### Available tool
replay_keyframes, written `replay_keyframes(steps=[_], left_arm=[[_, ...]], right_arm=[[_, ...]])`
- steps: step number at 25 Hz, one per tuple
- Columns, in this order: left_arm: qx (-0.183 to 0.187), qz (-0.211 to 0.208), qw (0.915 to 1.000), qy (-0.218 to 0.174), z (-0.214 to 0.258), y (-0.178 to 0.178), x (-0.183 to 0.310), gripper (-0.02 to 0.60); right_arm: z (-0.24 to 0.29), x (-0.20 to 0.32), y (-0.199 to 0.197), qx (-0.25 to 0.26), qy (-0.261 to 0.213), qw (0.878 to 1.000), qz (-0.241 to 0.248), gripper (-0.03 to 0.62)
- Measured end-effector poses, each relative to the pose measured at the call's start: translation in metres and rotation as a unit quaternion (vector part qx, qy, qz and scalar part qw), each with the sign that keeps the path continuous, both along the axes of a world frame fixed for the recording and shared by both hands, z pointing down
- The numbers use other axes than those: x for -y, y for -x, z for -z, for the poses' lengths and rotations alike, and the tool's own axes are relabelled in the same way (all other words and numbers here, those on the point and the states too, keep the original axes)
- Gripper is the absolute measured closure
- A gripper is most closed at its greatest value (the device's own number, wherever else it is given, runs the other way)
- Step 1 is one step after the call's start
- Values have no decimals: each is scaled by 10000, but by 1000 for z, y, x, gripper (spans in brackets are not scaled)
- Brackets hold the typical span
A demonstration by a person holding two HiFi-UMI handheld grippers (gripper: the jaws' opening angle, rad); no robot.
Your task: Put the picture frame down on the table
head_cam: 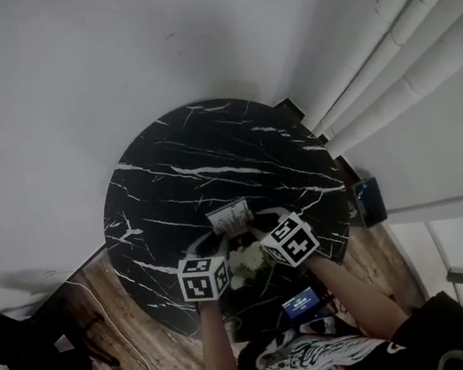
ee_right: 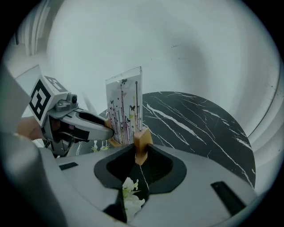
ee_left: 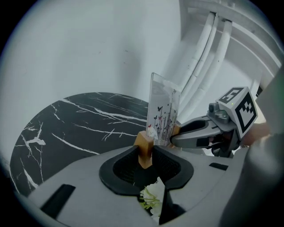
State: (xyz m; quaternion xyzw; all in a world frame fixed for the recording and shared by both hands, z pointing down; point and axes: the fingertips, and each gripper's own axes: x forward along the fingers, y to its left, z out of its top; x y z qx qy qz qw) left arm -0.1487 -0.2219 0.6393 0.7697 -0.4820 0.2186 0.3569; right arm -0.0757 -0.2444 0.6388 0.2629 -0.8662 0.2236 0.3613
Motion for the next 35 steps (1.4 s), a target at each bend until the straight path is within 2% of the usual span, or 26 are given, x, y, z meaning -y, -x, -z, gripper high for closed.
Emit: replay_keyframes(steps=[23,31,35], left_arm=[[156,118,9991,363,-50,5,5,479],[220,108,9993,288,-54,4,2,479],[198,21,9997,130,-54,5,21,479]], right_arm=[[-54,9,5,-228,154,9988,393,507],[-53,5,6,-157,135,9987,476,505],[-56,24,6,-58,73,9984,553,505]])
